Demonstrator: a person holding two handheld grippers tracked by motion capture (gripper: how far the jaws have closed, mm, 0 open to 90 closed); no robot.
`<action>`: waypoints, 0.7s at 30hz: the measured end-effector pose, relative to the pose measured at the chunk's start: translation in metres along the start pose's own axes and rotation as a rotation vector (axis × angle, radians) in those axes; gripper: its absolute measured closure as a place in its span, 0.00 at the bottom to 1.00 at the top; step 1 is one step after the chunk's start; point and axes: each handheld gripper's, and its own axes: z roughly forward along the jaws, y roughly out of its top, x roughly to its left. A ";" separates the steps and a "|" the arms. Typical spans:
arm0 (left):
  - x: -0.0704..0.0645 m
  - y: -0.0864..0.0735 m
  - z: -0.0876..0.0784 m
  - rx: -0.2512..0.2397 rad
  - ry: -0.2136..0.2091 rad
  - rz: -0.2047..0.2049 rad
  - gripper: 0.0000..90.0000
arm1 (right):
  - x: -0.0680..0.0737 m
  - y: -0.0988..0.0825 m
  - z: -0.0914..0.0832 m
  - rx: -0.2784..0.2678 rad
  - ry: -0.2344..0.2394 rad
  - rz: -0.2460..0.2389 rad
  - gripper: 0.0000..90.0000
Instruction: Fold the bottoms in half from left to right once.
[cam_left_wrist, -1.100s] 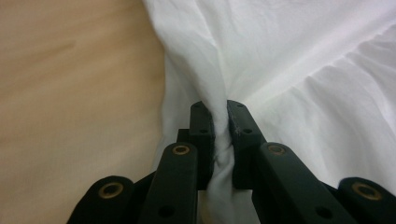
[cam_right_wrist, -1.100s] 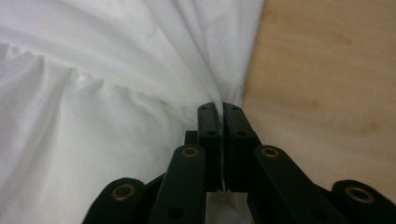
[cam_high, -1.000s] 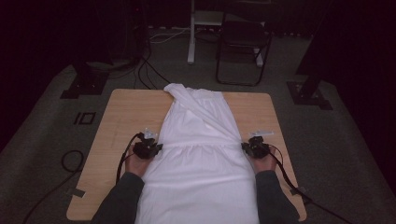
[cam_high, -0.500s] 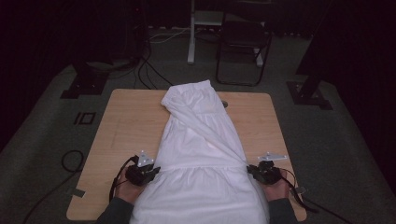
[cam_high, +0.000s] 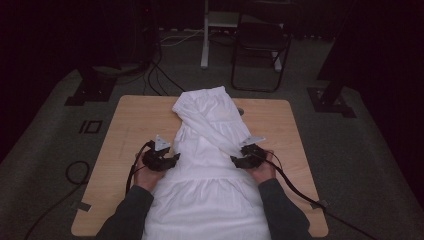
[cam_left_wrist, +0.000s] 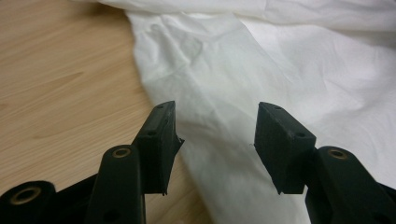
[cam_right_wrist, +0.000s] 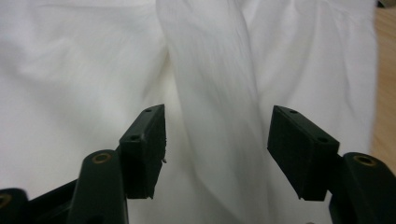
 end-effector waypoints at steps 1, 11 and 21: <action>-0.002 0.000 0.004 0.009 -0.003 0.002 0.54 | 0.000 0.007 0.012 0.012 0.006 0.004 0.41; 0.002 -0.015 0.025 0.106 -0.018 -0.010 0.52 | -0.061 0.006 -0.008 -0.106 -0.143 0.315 0.98; 0.019 0.028 0.027 -0.005 0.013 -0.009 0.50 | -0.069 -0.019 0.018 0.004 -0.106 0.326 0.96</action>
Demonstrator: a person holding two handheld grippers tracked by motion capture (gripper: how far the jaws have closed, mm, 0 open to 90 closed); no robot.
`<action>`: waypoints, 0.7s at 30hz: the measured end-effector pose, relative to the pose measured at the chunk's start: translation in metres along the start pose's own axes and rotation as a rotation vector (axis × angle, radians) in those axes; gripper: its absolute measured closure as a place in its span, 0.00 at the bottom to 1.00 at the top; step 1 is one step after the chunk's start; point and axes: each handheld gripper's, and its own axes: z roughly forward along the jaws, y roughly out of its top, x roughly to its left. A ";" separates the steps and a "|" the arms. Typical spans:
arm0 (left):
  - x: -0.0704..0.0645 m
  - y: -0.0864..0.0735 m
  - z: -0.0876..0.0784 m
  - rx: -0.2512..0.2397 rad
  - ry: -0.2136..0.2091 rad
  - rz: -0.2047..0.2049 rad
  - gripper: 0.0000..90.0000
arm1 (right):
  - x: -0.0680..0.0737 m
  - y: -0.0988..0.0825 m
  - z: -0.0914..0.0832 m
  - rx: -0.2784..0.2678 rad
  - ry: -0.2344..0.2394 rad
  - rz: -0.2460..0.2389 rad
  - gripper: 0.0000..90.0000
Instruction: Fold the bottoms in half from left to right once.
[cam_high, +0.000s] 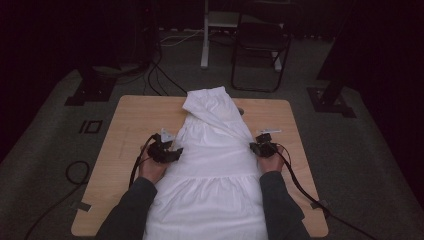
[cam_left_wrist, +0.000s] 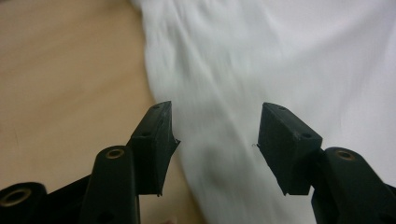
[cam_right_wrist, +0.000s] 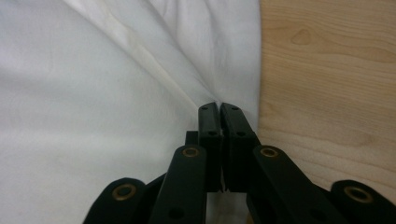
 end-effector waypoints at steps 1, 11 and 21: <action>0.005 0.007 0.013 0.000 0.002 -0.015 0.48 | -0.001 0.000 0.000 0.004 0.006 -0.007 0.95; 0.018 -0.014 0.048 0.083 -0.044 -0.087 0.78 | 0.001 -0.002 -0.002 0.006 -0.002 -0.059 0.96; -0.009 -0.047 0.008 0.102 -0.080 -0.004 0.95 | 0.010 -0.033 -0.030 0.019 0.039 -0.118 0.98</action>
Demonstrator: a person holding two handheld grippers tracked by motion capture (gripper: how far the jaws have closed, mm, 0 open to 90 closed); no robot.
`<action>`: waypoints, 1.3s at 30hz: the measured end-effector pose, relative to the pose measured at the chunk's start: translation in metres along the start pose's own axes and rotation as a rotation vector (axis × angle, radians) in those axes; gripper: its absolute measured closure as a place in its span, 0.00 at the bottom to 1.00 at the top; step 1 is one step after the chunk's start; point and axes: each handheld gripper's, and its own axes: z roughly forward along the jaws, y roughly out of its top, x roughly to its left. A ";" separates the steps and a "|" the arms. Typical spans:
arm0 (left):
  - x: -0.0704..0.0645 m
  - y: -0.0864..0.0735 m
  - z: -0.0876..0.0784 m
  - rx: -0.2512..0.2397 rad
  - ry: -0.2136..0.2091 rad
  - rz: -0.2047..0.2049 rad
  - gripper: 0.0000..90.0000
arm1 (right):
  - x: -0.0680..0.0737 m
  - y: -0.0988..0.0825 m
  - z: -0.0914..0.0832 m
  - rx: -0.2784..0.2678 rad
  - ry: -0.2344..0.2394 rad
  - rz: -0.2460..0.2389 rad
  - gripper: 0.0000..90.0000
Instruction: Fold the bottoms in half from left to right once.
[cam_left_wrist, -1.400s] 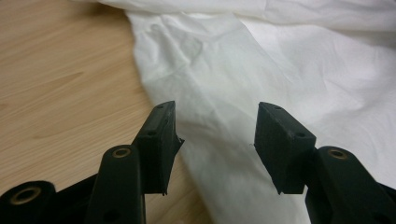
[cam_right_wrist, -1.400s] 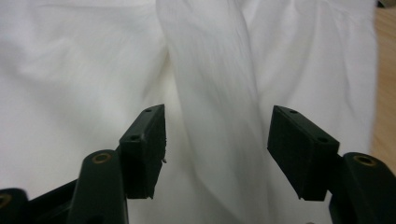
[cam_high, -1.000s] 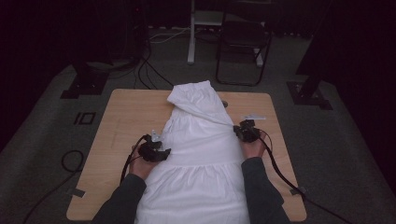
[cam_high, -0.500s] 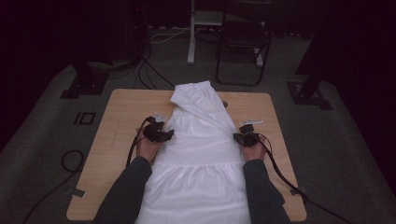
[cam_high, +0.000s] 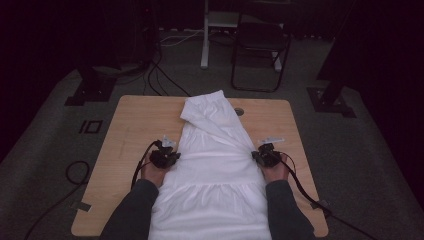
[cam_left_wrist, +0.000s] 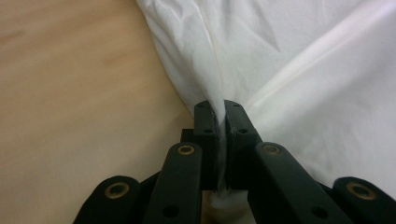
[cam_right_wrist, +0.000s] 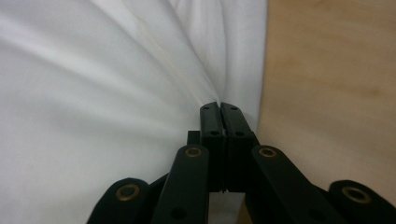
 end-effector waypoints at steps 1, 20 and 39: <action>-0.004 -0.006 -0.006 0.007 -0.005 0.010 0.95 | 0.003 -0.005 -0.004 0.000 0.007 -0.010 0.98; -0.025 -0.032 -0.024 -0.027 -0.016 0.036 0.91 | 0.050 0.027 -0.022 -0.082 0.097 -0.161 0.51; -0.025 -0.023 -0.028 -0.030 -0.004 0.053 0.70 | 0.001 0.048 0.039 -0.030 0.058 0.175 0.90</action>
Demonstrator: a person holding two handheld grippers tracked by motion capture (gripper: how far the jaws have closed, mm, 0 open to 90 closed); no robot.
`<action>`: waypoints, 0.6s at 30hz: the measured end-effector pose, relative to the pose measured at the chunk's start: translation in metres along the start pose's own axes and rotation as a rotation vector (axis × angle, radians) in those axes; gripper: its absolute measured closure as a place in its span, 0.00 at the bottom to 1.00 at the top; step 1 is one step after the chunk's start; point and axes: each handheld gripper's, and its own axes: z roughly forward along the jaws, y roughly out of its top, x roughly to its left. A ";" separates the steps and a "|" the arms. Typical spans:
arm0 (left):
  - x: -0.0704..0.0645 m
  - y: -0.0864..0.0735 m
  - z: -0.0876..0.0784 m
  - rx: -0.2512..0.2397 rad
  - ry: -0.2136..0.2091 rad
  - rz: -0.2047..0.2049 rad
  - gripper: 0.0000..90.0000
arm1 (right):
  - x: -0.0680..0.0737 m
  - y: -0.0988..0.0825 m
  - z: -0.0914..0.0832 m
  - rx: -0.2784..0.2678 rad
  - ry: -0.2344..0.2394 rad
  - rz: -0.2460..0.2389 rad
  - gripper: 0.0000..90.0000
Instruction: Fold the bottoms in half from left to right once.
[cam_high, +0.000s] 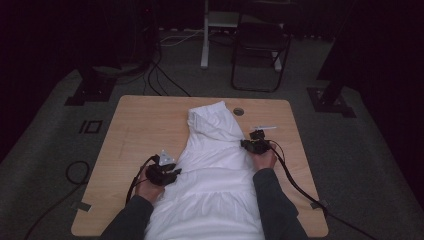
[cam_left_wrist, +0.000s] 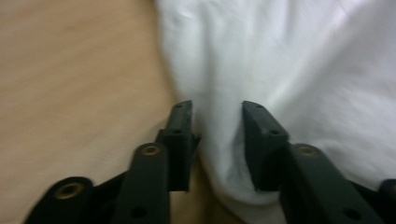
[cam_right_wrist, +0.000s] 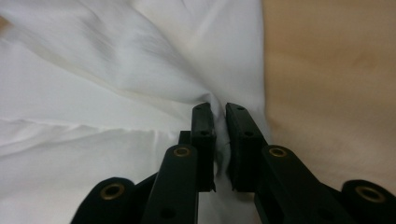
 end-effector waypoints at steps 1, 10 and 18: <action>0.004 0.004 -0.002 -0.015 0.006 -0.022 0.70 | 0.000 0.000 0.000 0.000 0.000 0.000 0.90; 0.021 0.072 0.037 -0.044 0.004 -0.031 0.52 | 0.000 -0.003 0.004 0.009 -0.008 -0.041 0.89; 0.020 0.061 0.073 -0.001 -0.040 -0.066 0.72 | 0.000 -0.008 0.001 -0.006 0.000 -0.080 0.89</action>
